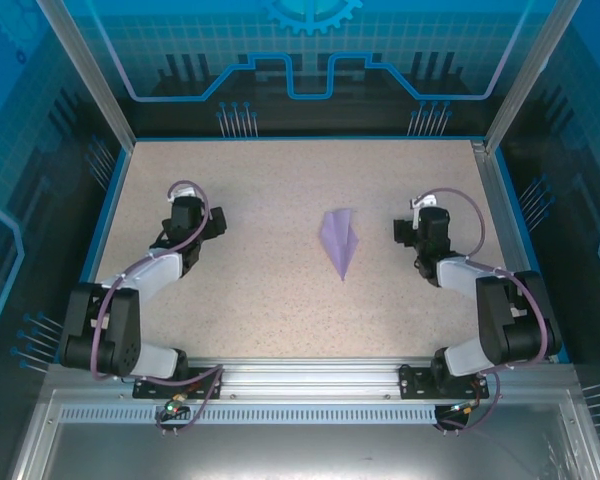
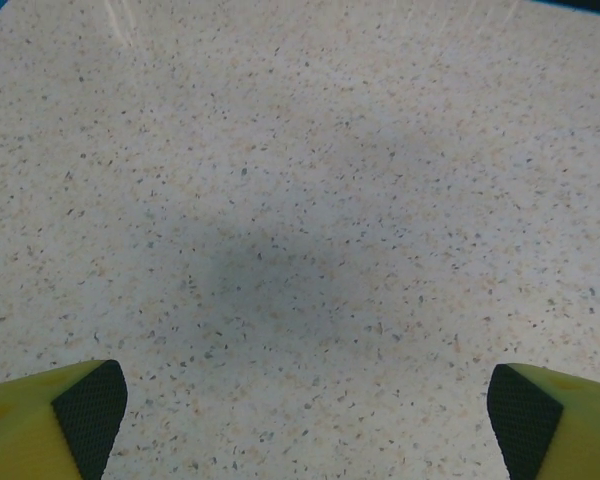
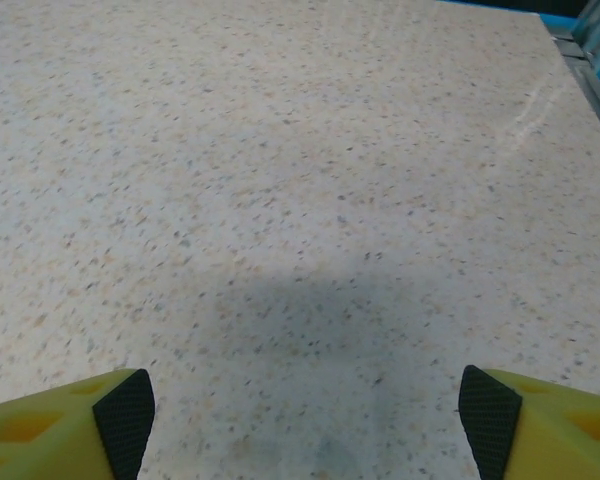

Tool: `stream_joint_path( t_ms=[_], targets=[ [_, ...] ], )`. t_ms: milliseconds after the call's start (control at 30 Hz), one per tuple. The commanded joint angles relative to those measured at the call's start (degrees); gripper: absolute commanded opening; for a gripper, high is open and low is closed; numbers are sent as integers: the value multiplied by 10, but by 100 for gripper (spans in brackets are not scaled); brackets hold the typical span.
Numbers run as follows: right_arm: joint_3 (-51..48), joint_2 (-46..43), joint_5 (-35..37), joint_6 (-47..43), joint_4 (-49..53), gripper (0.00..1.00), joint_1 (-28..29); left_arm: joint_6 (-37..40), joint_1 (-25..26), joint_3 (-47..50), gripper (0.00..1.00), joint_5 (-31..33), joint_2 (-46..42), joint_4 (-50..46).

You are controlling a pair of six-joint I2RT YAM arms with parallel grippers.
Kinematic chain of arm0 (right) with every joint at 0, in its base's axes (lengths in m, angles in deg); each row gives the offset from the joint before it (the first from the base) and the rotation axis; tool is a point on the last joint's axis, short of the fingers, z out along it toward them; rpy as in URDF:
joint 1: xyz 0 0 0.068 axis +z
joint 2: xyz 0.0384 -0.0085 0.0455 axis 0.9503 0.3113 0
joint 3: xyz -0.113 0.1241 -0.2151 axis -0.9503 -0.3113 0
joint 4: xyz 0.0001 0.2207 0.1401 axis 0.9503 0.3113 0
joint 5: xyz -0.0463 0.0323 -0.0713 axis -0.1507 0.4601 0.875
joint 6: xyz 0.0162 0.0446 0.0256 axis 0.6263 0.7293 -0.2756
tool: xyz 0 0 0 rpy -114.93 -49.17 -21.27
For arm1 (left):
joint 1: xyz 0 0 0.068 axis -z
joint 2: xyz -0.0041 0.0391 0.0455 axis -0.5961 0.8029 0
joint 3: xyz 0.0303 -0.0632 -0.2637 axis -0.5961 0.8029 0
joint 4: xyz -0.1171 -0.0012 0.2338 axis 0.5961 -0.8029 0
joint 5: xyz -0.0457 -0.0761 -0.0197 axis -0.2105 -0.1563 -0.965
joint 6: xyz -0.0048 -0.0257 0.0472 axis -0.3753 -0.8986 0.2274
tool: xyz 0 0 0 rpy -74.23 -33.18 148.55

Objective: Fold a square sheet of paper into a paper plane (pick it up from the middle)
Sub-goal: Reset both arms

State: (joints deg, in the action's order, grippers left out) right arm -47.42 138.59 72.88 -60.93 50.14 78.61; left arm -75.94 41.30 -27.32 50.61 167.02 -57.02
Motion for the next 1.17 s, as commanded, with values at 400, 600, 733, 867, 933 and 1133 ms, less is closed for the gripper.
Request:
stream_joint_path(
  t_ms=[400,600,733,867,933,1133],
  targets=[
    [-69,21,-64,-16,-189,99,-10,105,-32,140,96,-94,30,314],
    [-66,21,-79,-12,-183,99,-19,104,-41,153,98,-117,66,360],
    [-66,20,-79,-13,-182,99,-19,107,-39,155,99,-114,67,366],
    [-66,20,-78,-14,-182,99,-19,112,-38,150,99,-127,68,359],
    [-65,21,-80,-13,-181,99,-18,113,-38,150,99,-128,69,360],
    [-64,20,-81,-13,-181,99,-20,113,-38,148,99,-132,69,358]
  ],
)
